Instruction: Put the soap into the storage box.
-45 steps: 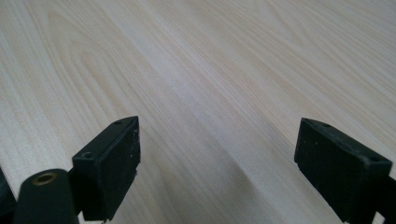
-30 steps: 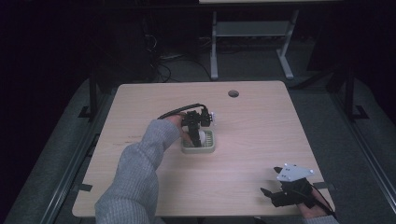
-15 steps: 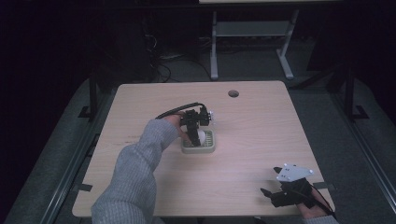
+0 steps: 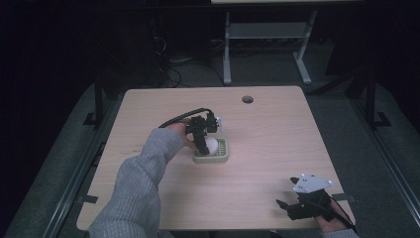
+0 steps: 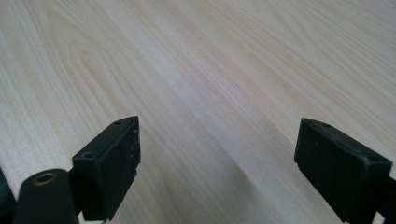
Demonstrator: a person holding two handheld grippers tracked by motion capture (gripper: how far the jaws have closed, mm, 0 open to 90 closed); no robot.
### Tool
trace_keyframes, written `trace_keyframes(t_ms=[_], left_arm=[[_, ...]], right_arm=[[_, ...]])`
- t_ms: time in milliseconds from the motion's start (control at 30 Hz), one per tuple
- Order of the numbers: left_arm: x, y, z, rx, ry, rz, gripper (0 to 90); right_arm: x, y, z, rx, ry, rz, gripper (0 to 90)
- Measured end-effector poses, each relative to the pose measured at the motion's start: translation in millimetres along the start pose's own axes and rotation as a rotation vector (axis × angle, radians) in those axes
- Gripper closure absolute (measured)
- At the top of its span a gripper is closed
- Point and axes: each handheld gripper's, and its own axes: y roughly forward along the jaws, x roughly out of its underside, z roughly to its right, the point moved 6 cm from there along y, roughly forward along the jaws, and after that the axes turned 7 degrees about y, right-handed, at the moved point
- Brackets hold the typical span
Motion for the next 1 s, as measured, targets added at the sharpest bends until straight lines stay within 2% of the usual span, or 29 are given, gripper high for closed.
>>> trace_keyframes(t_ms=[33, 133, 333, 433, 600, 900, 1000], left_arm=[[1.0, -1.2, -0.5, -0.008, 0.011, -0.006, 22.8], [1.5, -3.5, 2.1, -0.008, -0.001, 0.008, 22.8], [2.0, -3.6, 6.8, -0.016, 0.01, 0.007, 22.8], [2.7, -3.8, 9.0, -0.011, 0.008, 0.014, 22.6], [4.2, -5.4, 14.7, -0.008, 0.008, 0.017, 22.7], [5.7, -14.0, 23.5, -0.018, 0.032, 0.013, 22.6], [6.6, -15.1, 27.1, -0.02, 0.035, 0.028, 22.8]], right_arm=[[0.0, 0.0, 0.0, 0.0, 0.0, 0.0, 13.9], [0.0, 0.1, 0.0, 0.001, 0.0, 0.0, 13.9], [0.1, 0.2, 0.1, 0.002, 0.001, -0.002, 13.9], [0.2, 0.1, 1.2, 0.007, -0.01, -0.003, 14.0], [0.0, -0.1, 0.6, 0.005, -0.003, -0.001, 13.9], [0.0, 0.0, 1.5, 0.008, -0.007, -0.001, 13.9], [0.2, 0.1, 1.2, 0.008, -0.005, -0.003, 13.9]])
